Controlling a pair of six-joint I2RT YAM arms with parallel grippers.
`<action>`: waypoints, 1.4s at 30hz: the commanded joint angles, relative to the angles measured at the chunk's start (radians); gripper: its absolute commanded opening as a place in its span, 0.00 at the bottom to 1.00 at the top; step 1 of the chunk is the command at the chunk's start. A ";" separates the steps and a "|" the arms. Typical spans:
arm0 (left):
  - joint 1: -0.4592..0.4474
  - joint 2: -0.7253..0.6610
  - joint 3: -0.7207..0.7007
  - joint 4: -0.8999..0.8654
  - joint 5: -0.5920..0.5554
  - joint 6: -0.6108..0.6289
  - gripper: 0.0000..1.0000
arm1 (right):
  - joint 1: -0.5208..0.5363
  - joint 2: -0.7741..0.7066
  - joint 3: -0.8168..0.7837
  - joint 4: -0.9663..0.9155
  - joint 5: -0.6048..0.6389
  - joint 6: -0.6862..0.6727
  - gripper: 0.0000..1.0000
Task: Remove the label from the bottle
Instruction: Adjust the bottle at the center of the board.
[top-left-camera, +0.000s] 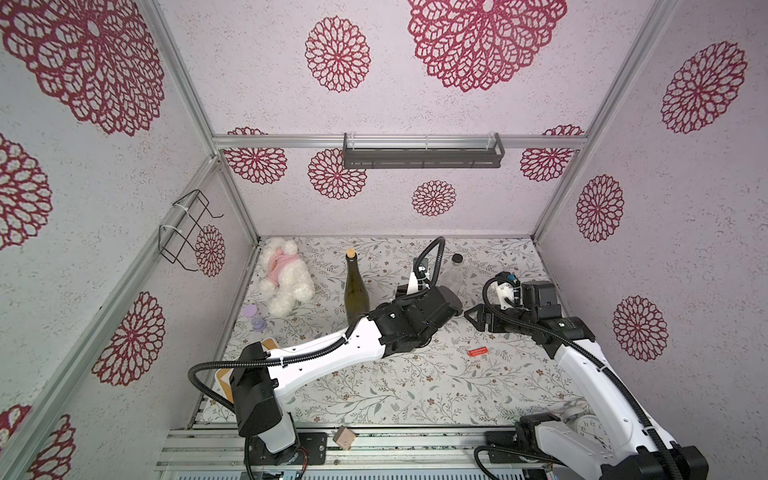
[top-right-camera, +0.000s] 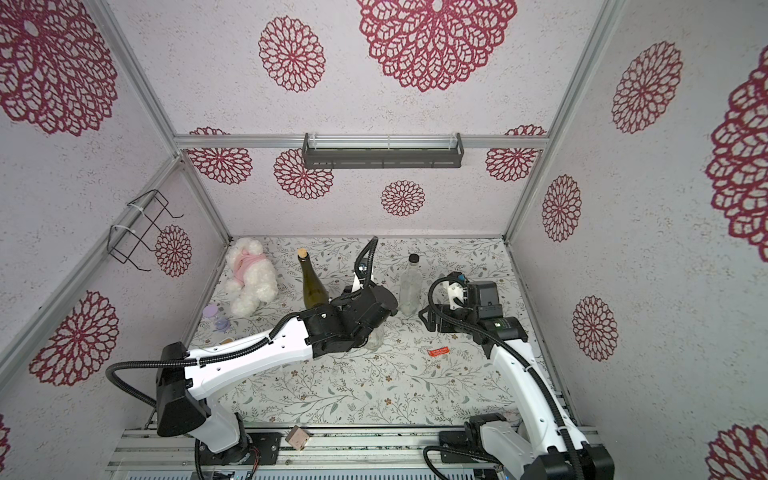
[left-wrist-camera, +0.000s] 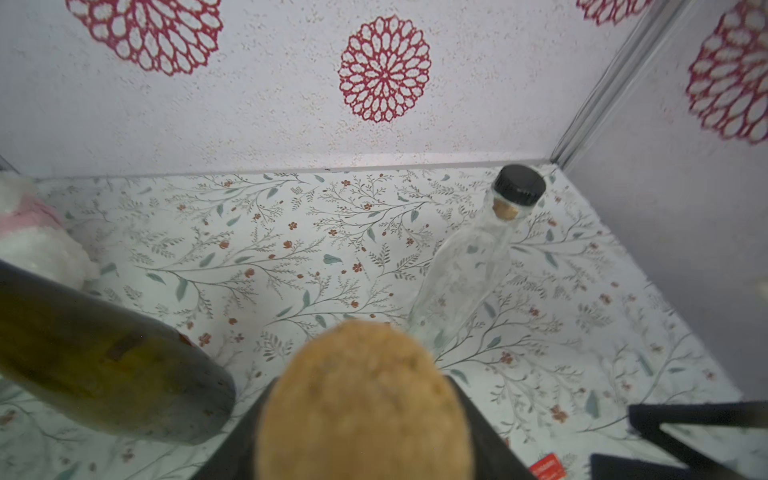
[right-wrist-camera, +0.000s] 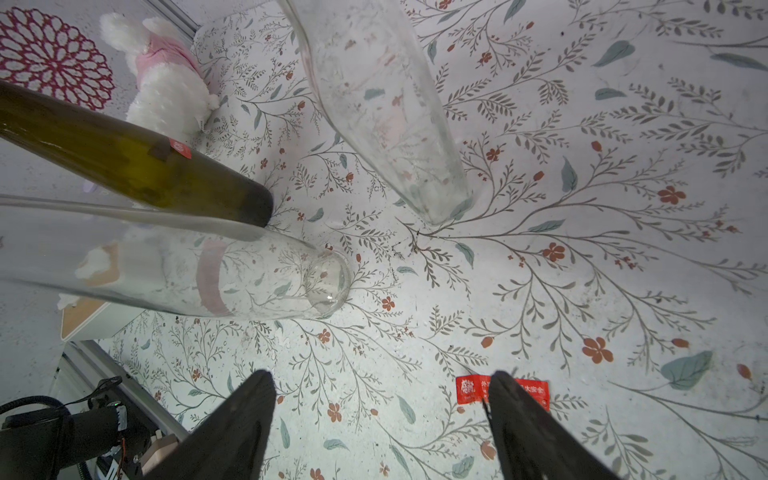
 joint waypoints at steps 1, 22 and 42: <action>-0.011 -0.061 -0.013 0.048 -0.009 -0.013 0.89 | -0.005 -0.025 -0.001 -0.017 0.002 0.003 0.83; 0.363 -0.509 -0.377 0.261 1.196 0.549 0.97 | -0.005 -0.071 -0.048 -0.003 0.038 0.087 0.84; 0.480 -0.244 -0.265 0.386 1.347 0.582 0.85 | -0.005 -0.126 -0.097 -0.028 0.097 0.077 0.84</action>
